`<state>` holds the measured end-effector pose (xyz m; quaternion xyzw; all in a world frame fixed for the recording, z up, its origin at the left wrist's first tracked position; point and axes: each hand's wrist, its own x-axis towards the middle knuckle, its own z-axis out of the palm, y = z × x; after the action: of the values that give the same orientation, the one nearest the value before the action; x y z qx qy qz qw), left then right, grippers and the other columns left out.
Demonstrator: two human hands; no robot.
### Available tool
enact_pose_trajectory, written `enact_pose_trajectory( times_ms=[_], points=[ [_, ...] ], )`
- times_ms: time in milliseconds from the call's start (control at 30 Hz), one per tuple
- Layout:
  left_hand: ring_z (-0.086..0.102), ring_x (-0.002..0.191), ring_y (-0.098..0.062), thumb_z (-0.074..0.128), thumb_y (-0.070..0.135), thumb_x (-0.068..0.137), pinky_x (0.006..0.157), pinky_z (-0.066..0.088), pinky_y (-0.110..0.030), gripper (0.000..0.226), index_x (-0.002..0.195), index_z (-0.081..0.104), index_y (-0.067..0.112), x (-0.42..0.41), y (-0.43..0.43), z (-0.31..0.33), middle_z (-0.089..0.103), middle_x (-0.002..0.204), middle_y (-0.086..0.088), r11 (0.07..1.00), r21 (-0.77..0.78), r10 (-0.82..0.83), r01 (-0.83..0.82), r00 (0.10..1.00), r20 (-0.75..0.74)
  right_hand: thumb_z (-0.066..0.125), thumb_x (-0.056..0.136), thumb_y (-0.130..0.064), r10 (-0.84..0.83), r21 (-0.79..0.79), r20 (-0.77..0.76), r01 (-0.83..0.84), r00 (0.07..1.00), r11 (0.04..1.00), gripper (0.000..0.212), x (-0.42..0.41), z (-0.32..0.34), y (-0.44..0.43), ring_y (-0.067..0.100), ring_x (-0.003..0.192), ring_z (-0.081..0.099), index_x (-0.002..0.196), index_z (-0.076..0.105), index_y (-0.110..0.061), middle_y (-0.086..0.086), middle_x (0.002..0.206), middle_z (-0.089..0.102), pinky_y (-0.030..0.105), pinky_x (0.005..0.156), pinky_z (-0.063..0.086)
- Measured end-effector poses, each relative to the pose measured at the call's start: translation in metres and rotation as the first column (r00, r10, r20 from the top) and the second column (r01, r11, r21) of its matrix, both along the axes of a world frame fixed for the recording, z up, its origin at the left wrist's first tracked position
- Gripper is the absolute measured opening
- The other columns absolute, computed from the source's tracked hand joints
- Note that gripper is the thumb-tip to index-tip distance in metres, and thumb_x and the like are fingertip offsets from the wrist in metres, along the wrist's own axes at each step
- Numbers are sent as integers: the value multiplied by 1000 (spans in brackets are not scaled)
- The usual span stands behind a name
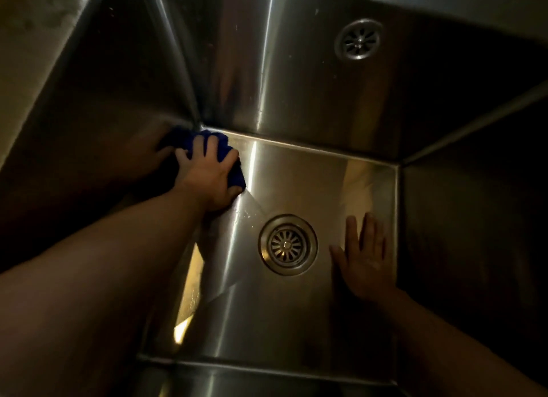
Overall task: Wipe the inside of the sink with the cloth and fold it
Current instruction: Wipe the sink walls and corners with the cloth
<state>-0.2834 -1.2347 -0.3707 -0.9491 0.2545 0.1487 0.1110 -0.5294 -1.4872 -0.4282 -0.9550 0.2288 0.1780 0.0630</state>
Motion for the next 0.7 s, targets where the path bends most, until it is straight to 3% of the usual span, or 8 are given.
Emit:
enact_pose_trajectory(
  times_ms=[100, 233, 333, 433, 500, 600, 700],
  points=[
    [19, 130, -41, 44, 74, 76, 96, 33, -57, 82, 140, 19, 30, -9, 5, 5, 19, 145, -17, 996, 83, -24, 27, 999, -29, 11, 90, -69, -25, 61, -67, 29, 997, 998, 72, 3, 0, -4, 18, 137, -35, 138, -32, -37, 7, 157, -28, 43, 114, -16],
    [20, 131, -45, 48, 69, 80, 104, 36, -50, 90, 147, 9, 23, -50, 17, 14, 14, 146, -22, 967, 252, 43, 43, 945, -324, 11, 89, -69, -27, 113, -109, 40, 994, 993, 72, 5, 5, -4, 17, 134, -41, 133, -39, -43, 0, 151, -39, 43, 112, -19],
    [25, 131, -45, 55, 51, 85, 108, 32, -47, 86, 149, 6, 22, -93, 36, 20, 15, 148, -24, 941, 317, 50, 116, 881, -470, 12, 90, -69, -29, 132, -124, 45, 992, 990, 72, 7, 6, -3, 15, 131, -45, 129, -43, -46, -3, 142, -47, 43, 112, -20],
    [26, 133, -43, 55, 36, 89, 107, 36, -47, 76, 149, 11, 21, -144, 52, 26, 16, 149, -22, 932, 357, 270, -62, 775, -572, 13, 91, -68, -42, 135, -141, 61, 989, 989, 72, 8, 8, -3, 17, 133, -44, 127, -44, -46, -3, 141, -48, 43, 111, -22],
    [29, 132, -42, 52, 30, 93, 106, 37, -46, 68, 150, 14, 26, -173, 59, 28, 17, 149, -22, 931, 356, 308, -84, 703, -641, 14, 91, -67, -40, 131, -138, 58, 990, 990, 72, 7, 7, -2, 18, 134, -42, 128, -44, -45, -3, 142, -48, 44, 111, -21],
    [27, 131, -44, 52, 24, 92, 106, 39, -46, 72, 150, 10, 34, -188, 64, 31, 12, 149, -22, 917, 399, 299, -17, 692, -657, 13, 91, -68, -39, 124, -123, 54, 992, 991, 72, 5, 5, -1, 18, 136, -41, 131, -43, -45, -2, 144, -46, 43, 111, -20],
    [27, 129, -46, 48, 25, 93, 102, 41, -45, 72, 150, 5, 26, -197, 65, 32, 14, 147, -22, 927, 370, 291, -64, 746, -599, 17, 92, -65, -40, 72, -74, 45, 996, 996, 73, 3, 4, 2, 22, 142, -31, 144, -27, -38, 1, 151, -35, 47, 115, -12]
  ],
)
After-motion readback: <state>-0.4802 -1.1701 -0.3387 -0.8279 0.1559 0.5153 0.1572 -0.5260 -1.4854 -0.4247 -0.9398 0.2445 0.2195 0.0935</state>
